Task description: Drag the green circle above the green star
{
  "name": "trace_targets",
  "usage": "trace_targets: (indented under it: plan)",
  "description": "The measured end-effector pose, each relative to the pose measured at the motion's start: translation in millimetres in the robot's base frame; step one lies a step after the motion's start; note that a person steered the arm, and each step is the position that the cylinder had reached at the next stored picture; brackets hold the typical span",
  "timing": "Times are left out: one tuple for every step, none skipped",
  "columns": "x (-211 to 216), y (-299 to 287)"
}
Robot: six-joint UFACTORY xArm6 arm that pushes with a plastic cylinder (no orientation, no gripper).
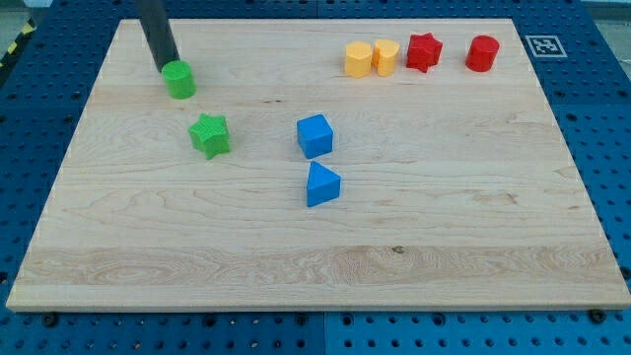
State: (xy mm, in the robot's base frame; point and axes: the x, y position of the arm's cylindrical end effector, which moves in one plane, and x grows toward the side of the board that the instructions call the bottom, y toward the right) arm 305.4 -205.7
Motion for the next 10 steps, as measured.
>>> trace_targets:
  plan:
    - [14.6,-6.7]
    - [28.7,-21.7]
    - [36.4,-27.9]
    - [26.8,-23.9]
    - [23.3,-13.5]
    - [28.9,-1.7]
    - [45.8,7.4]
    - [57.6,14.1]
    - [58.3,18.1]
    - [58.3,20.4]
